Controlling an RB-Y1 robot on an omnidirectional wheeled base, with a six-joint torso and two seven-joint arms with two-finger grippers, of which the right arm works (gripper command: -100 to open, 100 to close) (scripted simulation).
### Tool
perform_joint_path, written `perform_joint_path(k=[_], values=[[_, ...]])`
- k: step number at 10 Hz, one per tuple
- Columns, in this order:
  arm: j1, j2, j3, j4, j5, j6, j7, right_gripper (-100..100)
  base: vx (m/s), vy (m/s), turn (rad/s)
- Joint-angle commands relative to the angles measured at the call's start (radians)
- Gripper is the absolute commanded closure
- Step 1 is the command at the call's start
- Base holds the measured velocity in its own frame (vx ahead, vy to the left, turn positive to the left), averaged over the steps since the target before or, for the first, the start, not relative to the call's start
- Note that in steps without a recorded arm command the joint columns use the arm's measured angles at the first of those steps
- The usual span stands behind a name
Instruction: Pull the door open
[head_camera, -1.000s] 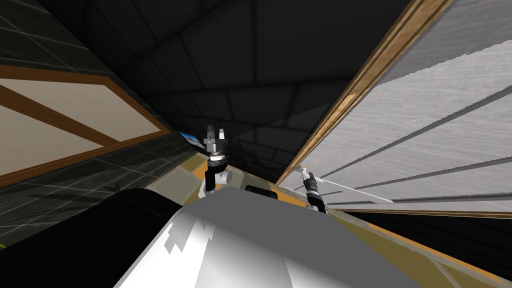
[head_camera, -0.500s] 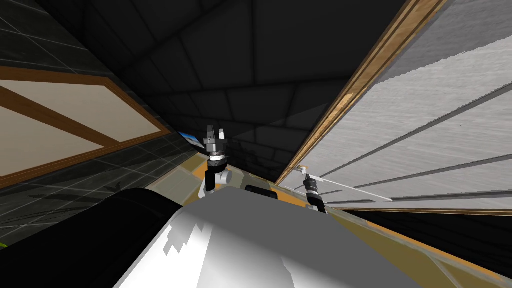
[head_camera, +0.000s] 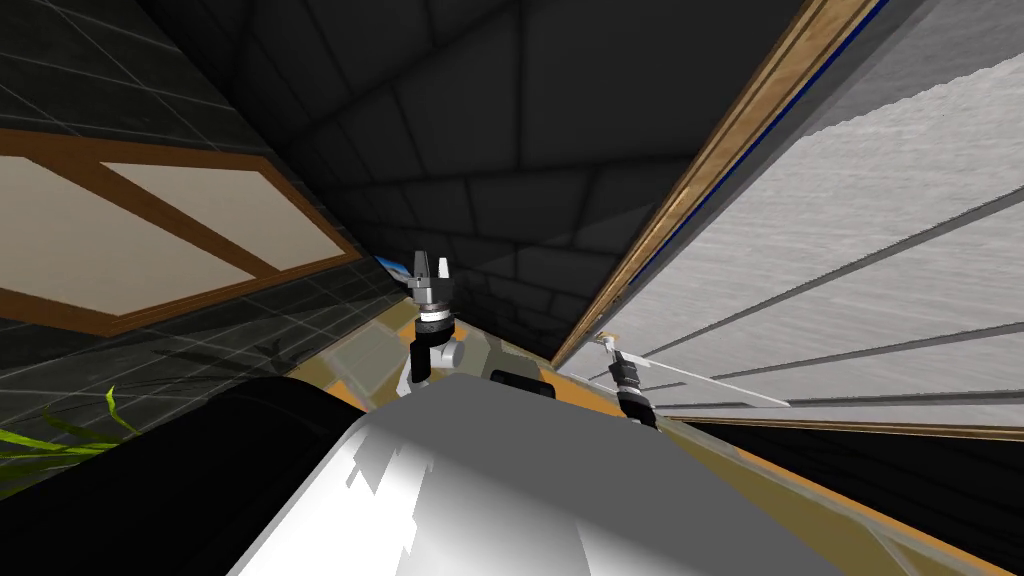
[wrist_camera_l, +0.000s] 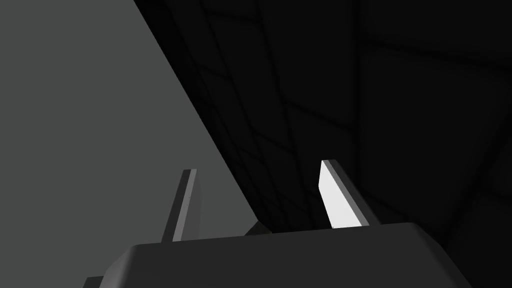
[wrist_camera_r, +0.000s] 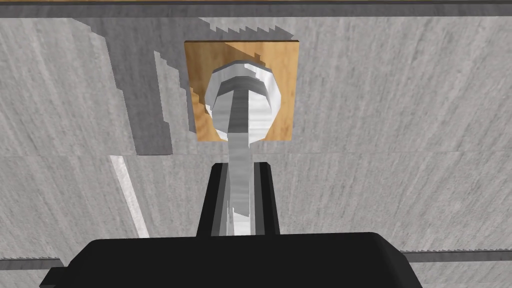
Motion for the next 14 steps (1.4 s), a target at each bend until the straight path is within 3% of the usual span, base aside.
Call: perform_joint_path(k=[1, 2, 3, 5, 6, 7, 10, 14], values=[[0.029, -0.016, 0.016, -0.015, 0.006, -0.017, -0.02, 100, -0.24, -0.062, 0.153], [0.029, -0.016, 0.016, -0.015, 0.006, -0.017, -0.02, 100, -0.136, -0.032, 0.043], [0.049, -0.036, 0.033, -0.016, 0.013, -0.043, -0.043, 100, -0.182, -0.041, 0.145], [0.066, -0.052, 0.048, -0.017, 0.019, -0.065, -0.063, 100, -0.224, -0.092, 0.177], [0.056, -0.044, 0.046, -0.012, 0.019, -0.056, -0.057, 100, -0.091, -0.026, 0.035], [0.077, -0.057, 0.061, -0.004, 0.022, -0.092, -0.073, 100, -0.145, -0.051, 0.158], [0.095, -0.07, 0.071, 0.003, 0.024, -0.124, -0.086, 100, -0.145, -0.043, 0.102], [0.144, -0.108, 0.101, 0.022, 0.028, -0.212, -0.122, 100, -0.189, -0.068, 0.157]])
